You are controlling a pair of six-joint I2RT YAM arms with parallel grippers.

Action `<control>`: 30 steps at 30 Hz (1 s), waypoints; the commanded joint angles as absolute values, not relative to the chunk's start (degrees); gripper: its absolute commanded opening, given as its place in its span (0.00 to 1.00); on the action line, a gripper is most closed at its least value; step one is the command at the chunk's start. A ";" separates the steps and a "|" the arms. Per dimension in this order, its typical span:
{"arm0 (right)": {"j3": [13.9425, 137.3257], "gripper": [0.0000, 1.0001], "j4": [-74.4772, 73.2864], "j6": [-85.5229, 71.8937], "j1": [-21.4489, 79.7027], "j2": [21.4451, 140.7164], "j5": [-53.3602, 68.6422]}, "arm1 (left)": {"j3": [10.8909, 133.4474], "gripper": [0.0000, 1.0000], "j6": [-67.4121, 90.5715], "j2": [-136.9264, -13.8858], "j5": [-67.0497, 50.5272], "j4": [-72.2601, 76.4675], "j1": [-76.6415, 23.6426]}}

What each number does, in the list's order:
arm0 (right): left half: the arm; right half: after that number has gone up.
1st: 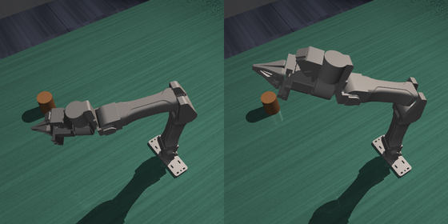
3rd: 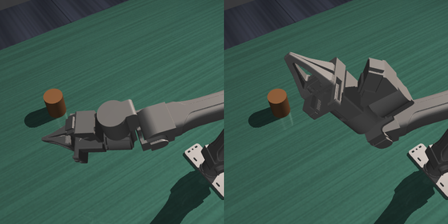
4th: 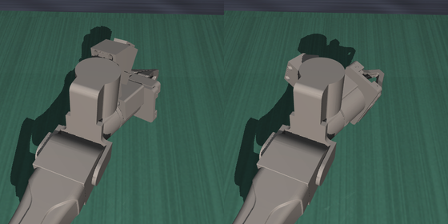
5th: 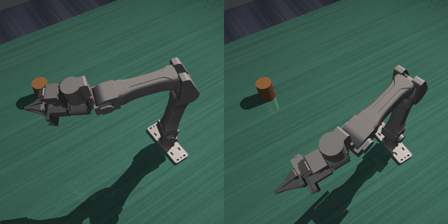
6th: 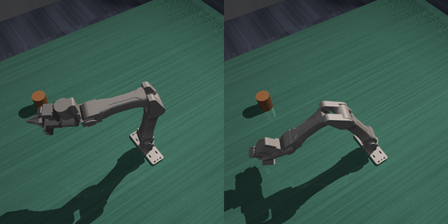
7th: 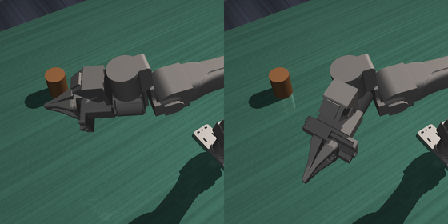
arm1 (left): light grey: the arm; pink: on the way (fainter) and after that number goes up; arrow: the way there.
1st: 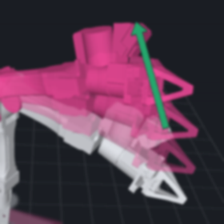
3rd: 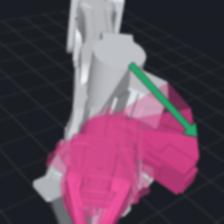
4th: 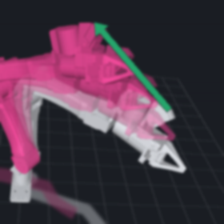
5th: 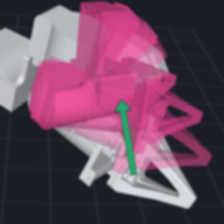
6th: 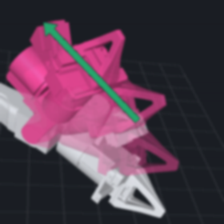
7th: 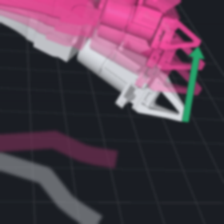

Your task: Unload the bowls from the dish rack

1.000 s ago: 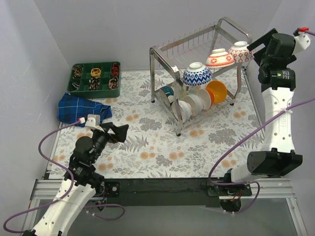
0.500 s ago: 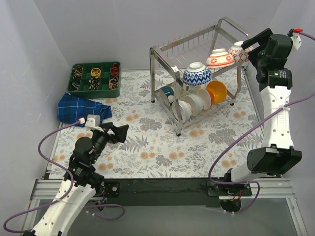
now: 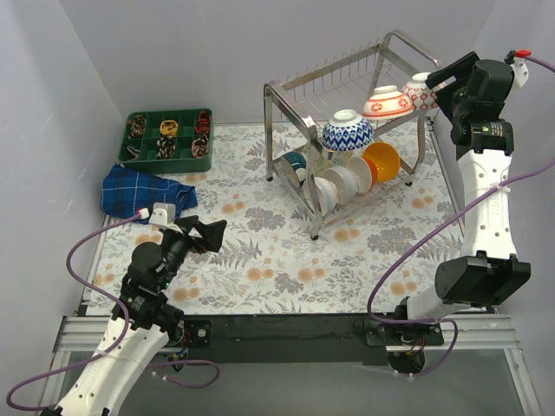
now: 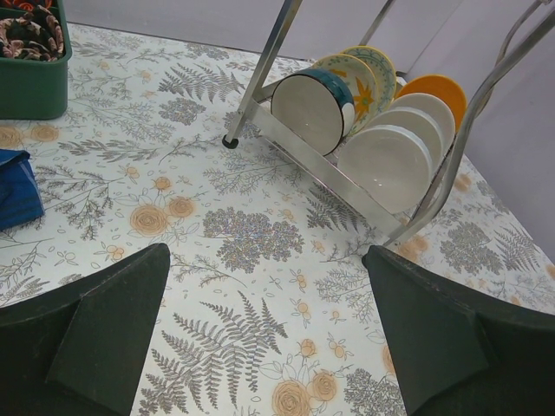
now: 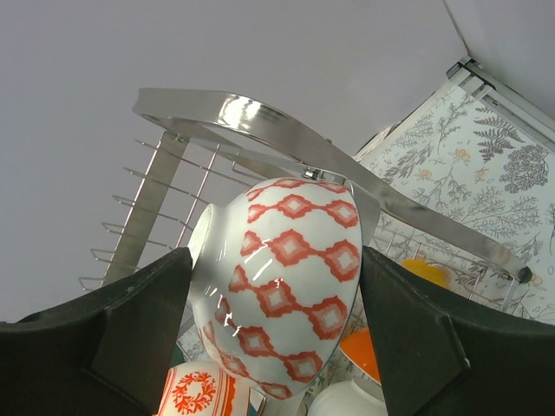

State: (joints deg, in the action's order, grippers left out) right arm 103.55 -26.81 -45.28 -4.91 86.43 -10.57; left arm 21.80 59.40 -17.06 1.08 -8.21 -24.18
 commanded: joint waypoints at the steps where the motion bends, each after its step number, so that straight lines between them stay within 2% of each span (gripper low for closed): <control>1: 105.20 0.82 -24.43 -44.83 -4.57 86.92 -11.43 | 22.06 0.98 58.80 -16.44 1.14 -8.79 -24.43; 13: 109.15 0.85 -28.65 -44.38 -3.25 89.47 -13.45 | 21.97 0.98 58.71 -15.73 1.06 -8.79 -24.43; 30: 113.73 0.61 -27.25 -41.75 -1.85 89.56 -14.33 | 21.97 0.98 58.62 -16.26 1.23 -8.79 -24.70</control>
